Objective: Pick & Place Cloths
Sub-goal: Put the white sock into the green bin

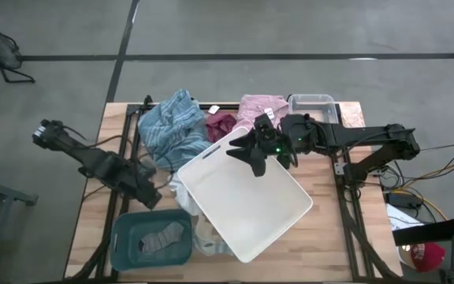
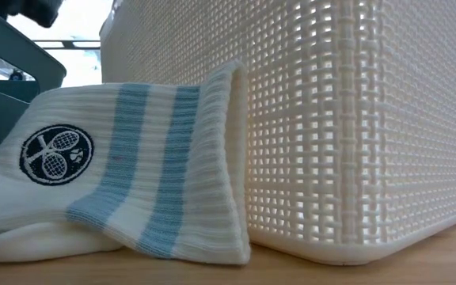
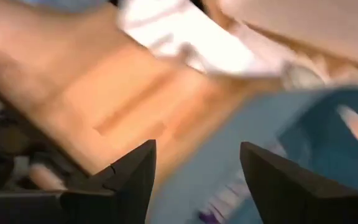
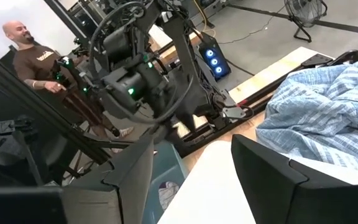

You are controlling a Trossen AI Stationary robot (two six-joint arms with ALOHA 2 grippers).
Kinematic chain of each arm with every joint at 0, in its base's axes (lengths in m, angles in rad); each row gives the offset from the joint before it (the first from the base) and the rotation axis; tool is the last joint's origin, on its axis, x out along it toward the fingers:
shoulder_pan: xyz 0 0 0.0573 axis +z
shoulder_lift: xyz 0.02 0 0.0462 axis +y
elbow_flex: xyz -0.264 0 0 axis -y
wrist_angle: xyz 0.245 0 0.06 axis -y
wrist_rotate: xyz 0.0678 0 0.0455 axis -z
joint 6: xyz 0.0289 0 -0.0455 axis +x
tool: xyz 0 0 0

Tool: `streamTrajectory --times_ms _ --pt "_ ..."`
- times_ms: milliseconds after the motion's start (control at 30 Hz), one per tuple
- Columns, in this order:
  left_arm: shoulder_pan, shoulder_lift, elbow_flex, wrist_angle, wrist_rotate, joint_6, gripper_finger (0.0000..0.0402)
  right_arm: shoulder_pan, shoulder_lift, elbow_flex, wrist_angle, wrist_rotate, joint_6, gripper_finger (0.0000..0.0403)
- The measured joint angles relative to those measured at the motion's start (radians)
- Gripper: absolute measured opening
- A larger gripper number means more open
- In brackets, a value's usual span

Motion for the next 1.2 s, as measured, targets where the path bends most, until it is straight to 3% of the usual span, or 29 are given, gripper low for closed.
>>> streamTrajectory --times_ms 200,667,800,1033,1200 --pt "0.051 -0.073 -0.123 0.088 -0.116 -0.123 0.0234 0.0 0.0 -0.004 0.0 0.0 0.002 0.0198" --pt "0.121 -0.209 -0.618 0.622 -0.131 -0.371 0.0229 0.0 0.0 -0.004 0.001 -0.002 0.004 0.0172" --pt "0.125 -0.208 -0.682 0.675 -0.169 -0.428 0.0229 0.0 0.0 -0.004 0.0 -0.002 0.002 0.0169" --pt "0.127 -0.208 -0.699 0.697 -0.329 -0.473 0.0229 0.0 0.0 -0.004 0.0 -0.001 -0.001 0.0183" --pt "0.135 -0.206 -0.757 0.739 -0.272 -0.483 0.0229 0.0 0.006 -0.005 0.0 0.001 -0.003 0.0189"
